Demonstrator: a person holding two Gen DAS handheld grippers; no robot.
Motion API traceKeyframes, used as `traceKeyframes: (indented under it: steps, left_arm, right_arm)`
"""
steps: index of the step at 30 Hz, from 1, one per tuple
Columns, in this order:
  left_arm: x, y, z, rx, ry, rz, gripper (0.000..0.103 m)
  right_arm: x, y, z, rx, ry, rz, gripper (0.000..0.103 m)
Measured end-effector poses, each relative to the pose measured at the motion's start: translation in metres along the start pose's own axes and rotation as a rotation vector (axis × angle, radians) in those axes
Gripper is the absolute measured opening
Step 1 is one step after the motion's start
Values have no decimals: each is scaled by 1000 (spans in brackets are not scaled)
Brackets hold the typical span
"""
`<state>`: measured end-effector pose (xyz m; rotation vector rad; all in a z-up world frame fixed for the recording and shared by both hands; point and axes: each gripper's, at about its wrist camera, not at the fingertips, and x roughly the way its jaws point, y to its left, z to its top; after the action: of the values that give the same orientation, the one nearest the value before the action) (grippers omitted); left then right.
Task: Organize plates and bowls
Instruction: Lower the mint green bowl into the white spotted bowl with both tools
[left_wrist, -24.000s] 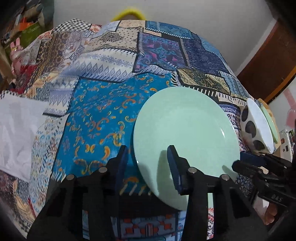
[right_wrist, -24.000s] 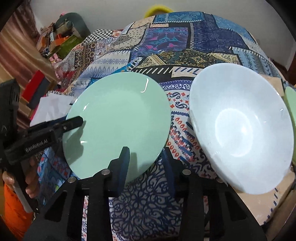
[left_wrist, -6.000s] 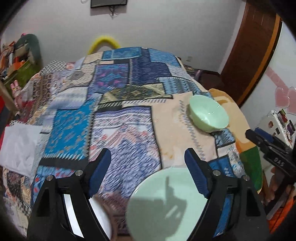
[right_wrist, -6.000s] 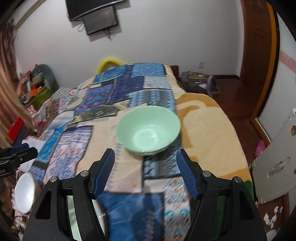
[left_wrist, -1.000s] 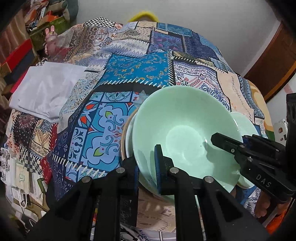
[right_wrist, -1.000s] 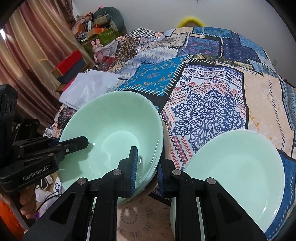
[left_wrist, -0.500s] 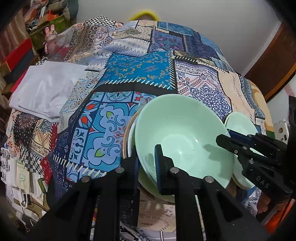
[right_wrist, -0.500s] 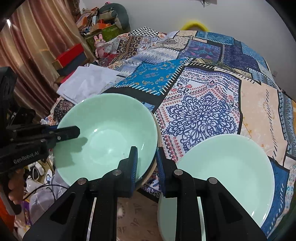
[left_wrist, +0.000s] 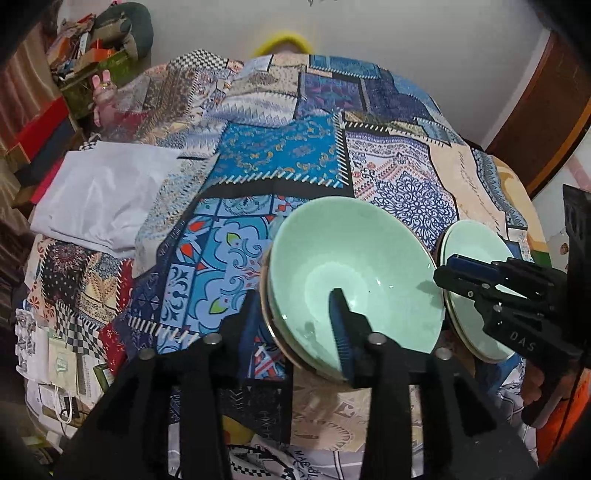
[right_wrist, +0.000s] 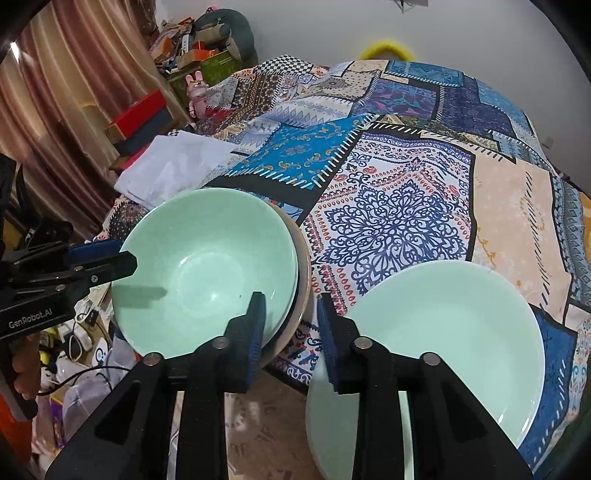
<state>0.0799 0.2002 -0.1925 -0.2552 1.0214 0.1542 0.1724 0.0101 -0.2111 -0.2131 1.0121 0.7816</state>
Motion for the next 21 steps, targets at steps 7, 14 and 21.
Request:
traceKeyframes:
  steps: [7, 14, 21]
  left_arm:
    - [12, 16, -10, -48, 34, -25, 43]
    - [29, 20, -17, -63, 55, -69, 46]
    - [48, 31, -24, -129, 100, -127, 50]
  right_arm:
    - [15, -1, -1, 12, 32, 2, 33]
    - [25, 5, 0, 18, 57, 36, 33]
    - [39, 10, -2, 28, 87, 53, 36]
